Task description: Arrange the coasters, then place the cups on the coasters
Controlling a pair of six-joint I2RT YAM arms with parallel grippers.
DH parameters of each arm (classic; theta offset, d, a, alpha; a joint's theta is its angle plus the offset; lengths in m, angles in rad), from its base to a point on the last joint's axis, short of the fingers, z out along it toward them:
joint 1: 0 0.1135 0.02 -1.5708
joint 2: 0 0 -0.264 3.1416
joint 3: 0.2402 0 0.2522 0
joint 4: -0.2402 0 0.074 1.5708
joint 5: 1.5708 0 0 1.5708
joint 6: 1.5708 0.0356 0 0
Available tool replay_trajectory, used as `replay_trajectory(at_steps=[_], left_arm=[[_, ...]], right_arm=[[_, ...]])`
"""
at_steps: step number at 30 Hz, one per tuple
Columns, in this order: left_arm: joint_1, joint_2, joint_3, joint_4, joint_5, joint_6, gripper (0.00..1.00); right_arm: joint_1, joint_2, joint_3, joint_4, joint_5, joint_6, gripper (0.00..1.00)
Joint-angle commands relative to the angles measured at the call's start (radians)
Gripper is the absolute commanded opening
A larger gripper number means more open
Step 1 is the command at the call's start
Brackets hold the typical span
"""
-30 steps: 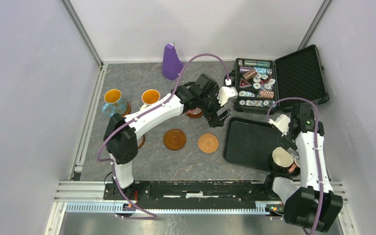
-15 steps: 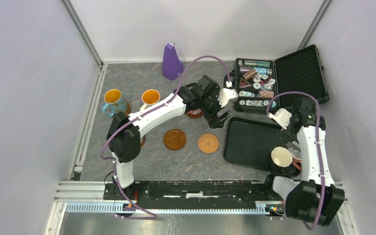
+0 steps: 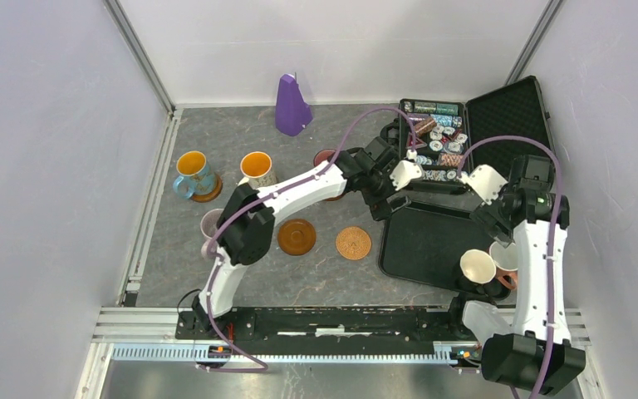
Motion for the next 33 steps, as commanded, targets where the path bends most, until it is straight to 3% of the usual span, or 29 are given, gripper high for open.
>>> replay_trajectory(at_steps=[1, 4, 6, 11, 19, 33], left_arm=[[-0.008, 0.055, 0.122, 0.032, -0.049, 0.020, 0.98], [-0.020, 0.074, 0.137, 0.070, -0.070, 0.022, 0.98], [-0.027, 0.087, 0.140, 0.086, -0.080, 0.025, 0.98], [-0.038, 0.108, 0.125, 0.146, -0.105, 0.032, 0.98], [-0.038, 0.153, 0.123, 0.206, -0.127, 0.038, 0.94], [-0.038, 0.276, 0.203, 0.204, -0.235, 0.010, 0.89]], right_arm=[[-0.002, -0.009, 0.048, 0.095, -0.004, 0.103, 0.98], [-0.033, 0.079, 0.075, 0.159, 0.026, 0.201, 0.98], [-0.095, 0.164, 0.126, 0.160, -0.071, 0.263, 0.99], [-0.211, 0.365, 0.216, 0.117, -0.253, 0.310, 0.92], [-0.245, 0.517, 0.133, 0.193, -0.215, 0.280, 0.82], [-0.249, 0.663, 0.040, 0.441, -0.211, 0.221, 0.81]])
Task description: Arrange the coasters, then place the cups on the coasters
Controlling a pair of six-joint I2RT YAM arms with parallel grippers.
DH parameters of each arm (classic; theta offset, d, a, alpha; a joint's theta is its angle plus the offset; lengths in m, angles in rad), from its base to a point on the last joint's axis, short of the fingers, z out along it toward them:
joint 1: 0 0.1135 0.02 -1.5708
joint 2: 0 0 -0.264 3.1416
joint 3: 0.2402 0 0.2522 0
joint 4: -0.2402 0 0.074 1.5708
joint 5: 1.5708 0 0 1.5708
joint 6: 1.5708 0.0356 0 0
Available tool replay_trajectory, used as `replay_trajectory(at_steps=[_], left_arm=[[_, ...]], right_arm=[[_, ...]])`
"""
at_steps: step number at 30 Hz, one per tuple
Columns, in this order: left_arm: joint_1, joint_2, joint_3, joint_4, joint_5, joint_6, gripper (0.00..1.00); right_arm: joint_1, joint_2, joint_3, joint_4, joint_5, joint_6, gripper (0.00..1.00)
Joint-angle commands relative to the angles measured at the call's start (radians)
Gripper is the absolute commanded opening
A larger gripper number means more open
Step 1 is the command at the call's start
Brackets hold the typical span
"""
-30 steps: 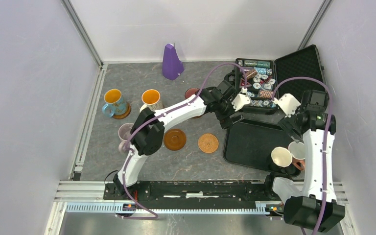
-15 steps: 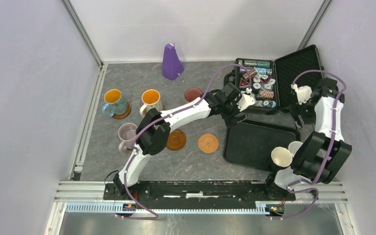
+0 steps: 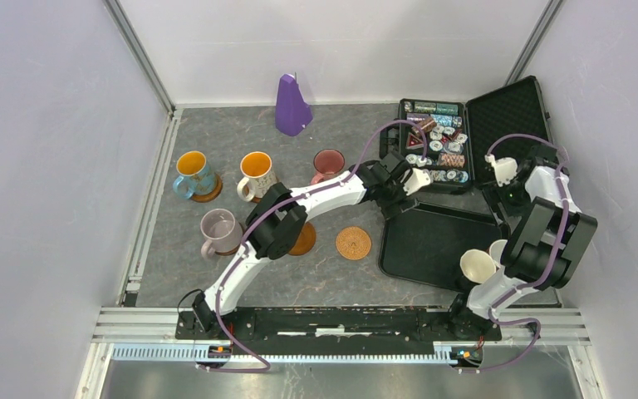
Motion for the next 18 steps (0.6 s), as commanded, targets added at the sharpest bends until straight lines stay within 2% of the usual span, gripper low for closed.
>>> replay_trajectory(at_steps=[1, 10, 18], left_arm=[[-0.004, 0.005, 0.058, 0.031, -0.062, 0.004, 0.89], [-0.003, 0.018, 0.060, 0.028, -0.103, -0.003, 0.88], [0.018, 0.042, 0.070, 0.047, -0.176, -0.015, 0.82]], right_arm=[[-0.005, 0.033, -0.028, 0.130, -0.020, -0.023, 0.81], [-0.005, 0.073, -0.062, 0.232, -0.079, -0.020, 0.80], [-0.003, 0.093, -0.074, 0.330, -0.115, 0.054, 0.81]])
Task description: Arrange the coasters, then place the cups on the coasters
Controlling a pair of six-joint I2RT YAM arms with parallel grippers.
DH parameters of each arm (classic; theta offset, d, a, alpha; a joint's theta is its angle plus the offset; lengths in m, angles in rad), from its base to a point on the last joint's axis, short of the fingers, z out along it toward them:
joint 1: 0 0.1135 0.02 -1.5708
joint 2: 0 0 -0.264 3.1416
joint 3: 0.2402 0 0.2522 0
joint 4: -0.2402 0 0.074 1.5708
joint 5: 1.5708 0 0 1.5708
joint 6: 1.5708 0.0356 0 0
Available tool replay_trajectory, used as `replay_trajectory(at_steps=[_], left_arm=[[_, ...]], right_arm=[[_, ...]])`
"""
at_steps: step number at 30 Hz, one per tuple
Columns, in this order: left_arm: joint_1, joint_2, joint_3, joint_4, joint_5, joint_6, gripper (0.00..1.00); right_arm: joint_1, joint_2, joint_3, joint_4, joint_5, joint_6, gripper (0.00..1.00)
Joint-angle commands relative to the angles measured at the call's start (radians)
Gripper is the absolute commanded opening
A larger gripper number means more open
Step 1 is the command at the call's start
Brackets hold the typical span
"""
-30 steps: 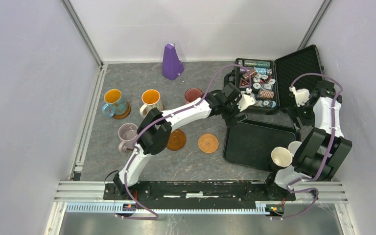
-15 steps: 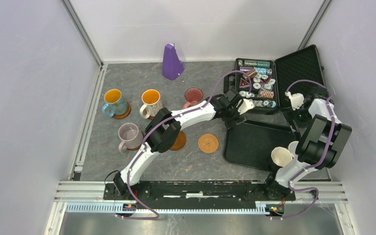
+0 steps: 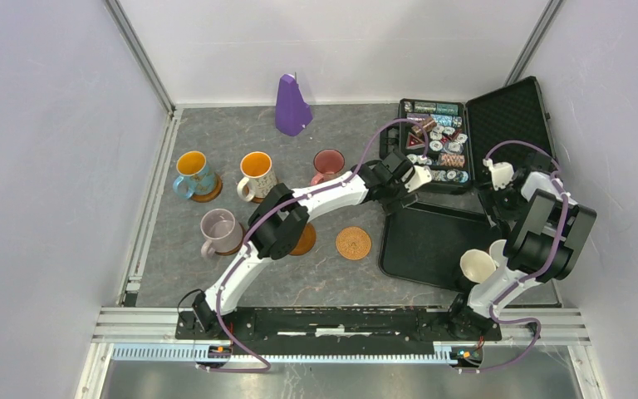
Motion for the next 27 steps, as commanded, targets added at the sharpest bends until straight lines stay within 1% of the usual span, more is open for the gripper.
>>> replay_trajectory(at_steps=[1, 6, 11, 16, 23, 27], left_arm=[[0.021, 0.025, 0.043, 0.039, -0.072, -0.018, 0.82], [0.047, 0.040, 0.077, 0.035, -0.084, -0.031, 0.80], [0.070, 0.052, 0.095, 0.053, -0.112, -0.026, 0.78], [0.094, 0.078, 0.148, 0.046, -0.122, -0.043, 0.77], [0.103, 0.075, 0.155, 0.037, -0.111, -0.057, 0.77], [0.103, 0.039, 0.135, 0.032, -0.082, -0.083, 0.79]], right_arm=[[0.004, 0.013, -0.003, 0.170, -0.053, 0.058, 0.82], [0.017, 0.029, 0.002, 0.251, -0.070, 0.147, 0.83], [0.043, 0.048, 0.029, 0.303, -0.070, 0.218, 0.85], [0.058, 0.075, 0.074, 0.334, -0.056, 0.291, 0.85], [0.061, 0.062, 0.083, 0.345, -0.058, 0.359, 0.86], [0.061, 0.035, 0.092, 0.279, -0.105, 0.331, 0.87]])
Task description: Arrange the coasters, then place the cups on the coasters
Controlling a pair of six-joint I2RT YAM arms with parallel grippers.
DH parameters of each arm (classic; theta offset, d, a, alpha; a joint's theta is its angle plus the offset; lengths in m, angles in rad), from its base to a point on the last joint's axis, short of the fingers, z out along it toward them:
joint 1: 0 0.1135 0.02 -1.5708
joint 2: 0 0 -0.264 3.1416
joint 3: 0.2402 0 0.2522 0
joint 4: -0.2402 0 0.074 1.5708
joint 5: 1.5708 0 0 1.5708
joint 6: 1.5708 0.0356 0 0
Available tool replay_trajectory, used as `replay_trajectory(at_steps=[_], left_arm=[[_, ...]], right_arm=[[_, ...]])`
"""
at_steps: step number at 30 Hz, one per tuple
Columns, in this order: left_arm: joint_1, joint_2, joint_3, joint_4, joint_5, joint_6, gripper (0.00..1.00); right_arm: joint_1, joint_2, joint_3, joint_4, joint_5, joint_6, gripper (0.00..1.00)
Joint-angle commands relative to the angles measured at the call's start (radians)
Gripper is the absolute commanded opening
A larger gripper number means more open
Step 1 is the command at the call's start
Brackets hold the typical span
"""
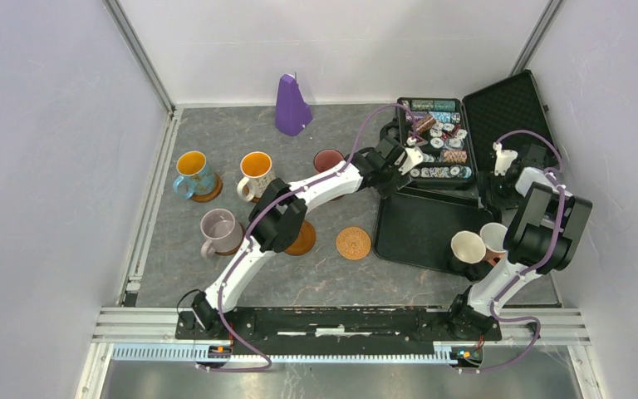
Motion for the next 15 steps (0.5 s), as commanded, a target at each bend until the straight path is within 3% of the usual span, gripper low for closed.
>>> replay_trajectory(at_steps=[1, 15], left_arm=[[0.028, -0.043, 0.011, 0.020, -0.025, -0.054, 0.80], [0.001, -0.270, -0.191, 0.037, 0.084, -0.110, 0.95]], right_arm=[[0.012, -0.032, 0.069, 0.081, -0.081, -0.035, 0.88], [-0.009, -0.122, 0.226, -0.351, -0.202, -0.275, 0.90]])
